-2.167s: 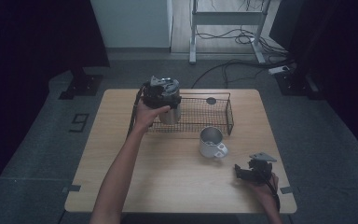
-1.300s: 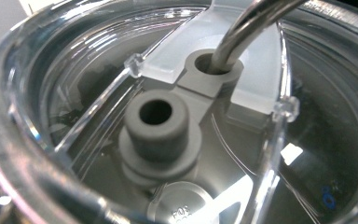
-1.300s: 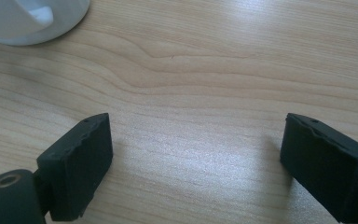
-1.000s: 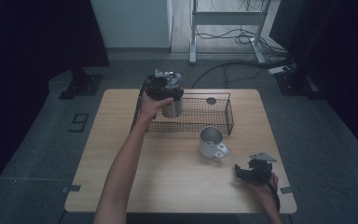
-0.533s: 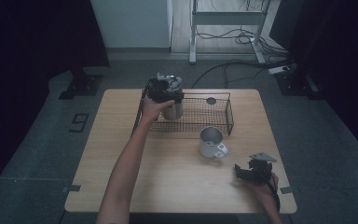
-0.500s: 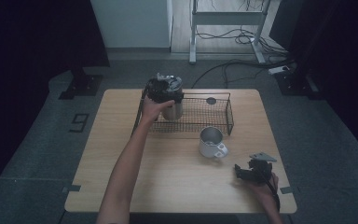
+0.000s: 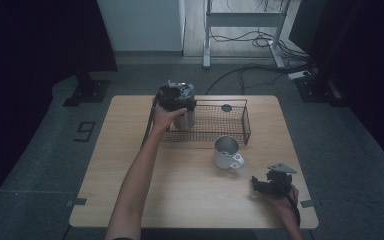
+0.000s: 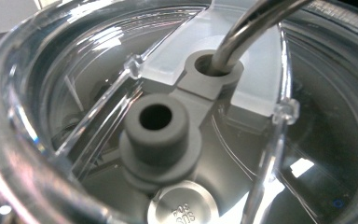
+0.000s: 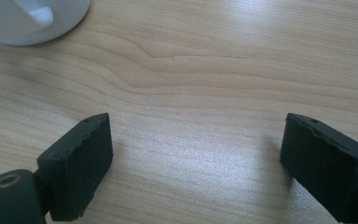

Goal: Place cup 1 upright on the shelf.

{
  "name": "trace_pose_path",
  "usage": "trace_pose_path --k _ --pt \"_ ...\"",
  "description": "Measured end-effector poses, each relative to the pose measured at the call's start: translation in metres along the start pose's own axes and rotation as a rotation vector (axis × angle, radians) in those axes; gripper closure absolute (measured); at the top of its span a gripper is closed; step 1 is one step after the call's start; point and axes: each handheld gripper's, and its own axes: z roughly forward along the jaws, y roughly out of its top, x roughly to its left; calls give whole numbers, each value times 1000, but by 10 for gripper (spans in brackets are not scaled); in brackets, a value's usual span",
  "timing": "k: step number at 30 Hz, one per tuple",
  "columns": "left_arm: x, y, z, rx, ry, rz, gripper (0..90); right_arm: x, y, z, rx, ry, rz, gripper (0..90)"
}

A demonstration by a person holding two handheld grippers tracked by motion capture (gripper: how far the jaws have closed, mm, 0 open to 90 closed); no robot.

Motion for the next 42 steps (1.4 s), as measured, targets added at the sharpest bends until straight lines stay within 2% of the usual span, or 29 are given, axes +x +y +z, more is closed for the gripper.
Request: trace_pose_path --k 18,24,32,37,42 --pt "2 -18 21 45 33 -10 40 0 0 0 0 0 0 92" --pt "-1 -24 26 47 45 -31 40 0 0 0 0 0 1 92" --pt "0 -30 31 64 52 -26 40 0 0 0 0 0 1 92" --pt "0 -32 32 57 53 -25 39 0 0 0 0 -1 0 92" --pt "-3 -34 31 62 57 -4 38 0 0 0 0 -1 0 92"
